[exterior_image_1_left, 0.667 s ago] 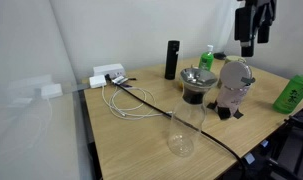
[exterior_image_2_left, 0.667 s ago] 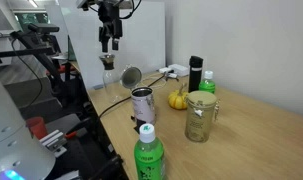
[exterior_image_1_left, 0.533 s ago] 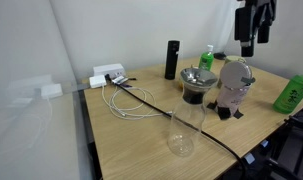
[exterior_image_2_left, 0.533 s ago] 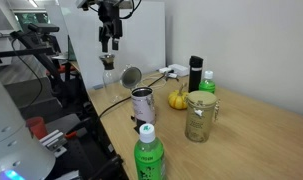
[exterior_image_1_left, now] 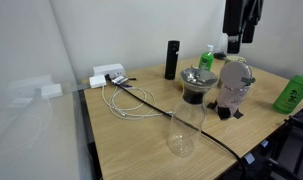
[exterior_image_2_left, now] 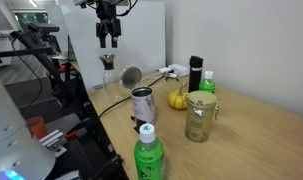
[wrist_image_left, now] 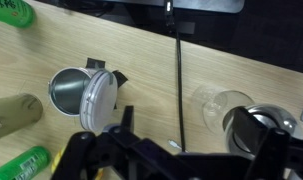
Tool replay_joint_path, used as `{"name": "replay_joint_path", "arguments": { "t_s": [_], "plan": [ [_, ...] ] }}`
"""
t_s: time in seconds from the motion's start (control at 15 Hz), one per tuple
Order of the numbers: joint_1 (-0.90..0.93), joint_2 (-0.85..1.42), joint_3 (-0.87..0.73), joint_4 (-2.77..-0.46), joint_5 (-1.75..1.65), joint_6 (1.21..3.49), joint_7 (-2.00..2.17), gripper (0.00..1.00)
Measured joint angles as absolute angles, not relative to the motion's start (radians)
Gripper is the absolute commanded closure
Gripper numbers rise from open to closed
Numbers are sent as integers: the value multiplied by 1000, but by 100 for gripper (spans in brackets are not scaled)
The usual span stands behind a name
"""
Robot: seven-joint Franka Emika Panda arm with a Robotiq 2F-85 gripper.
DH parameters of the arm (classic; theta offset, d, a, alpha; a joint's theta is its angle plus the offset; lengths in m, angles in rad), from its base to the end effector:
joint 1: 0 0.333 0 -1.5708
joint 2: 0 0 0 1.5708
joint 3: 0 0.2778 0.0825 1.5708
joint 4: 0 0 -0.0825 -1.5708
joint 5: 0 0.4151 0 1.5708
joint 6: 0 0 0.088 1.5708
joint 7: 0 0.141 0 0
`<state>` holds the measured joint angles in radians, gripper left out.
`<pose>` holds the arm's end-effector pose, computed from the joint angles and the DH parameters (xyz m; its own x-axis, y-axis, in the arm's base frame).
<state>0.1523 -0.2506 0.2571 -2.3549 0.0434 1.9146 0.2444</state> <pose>0.4313 0.1874 0.3236 0.9753 0.1231 -0.1832 0.1383 -0.9877 0.0724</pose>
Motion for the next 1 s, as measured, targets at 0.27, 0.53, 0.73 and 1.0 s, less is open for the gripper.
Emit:
{"name": "replay_joint_path", "arguments": {
  "t_s": [0.27, 0.53, 0.73, 1.0],
  "plan": [
    [176, -246, 256, -2348, 72, 1994, 171, 0],
    [196, -222, 255, -2341, 106, 2033, 92, 0],
    [215, -186, 256, -2339, 106, 2034, 54, 0],
    [252, -148, 268, -2325, 87, 2036, 39, 0]
  ]
}}
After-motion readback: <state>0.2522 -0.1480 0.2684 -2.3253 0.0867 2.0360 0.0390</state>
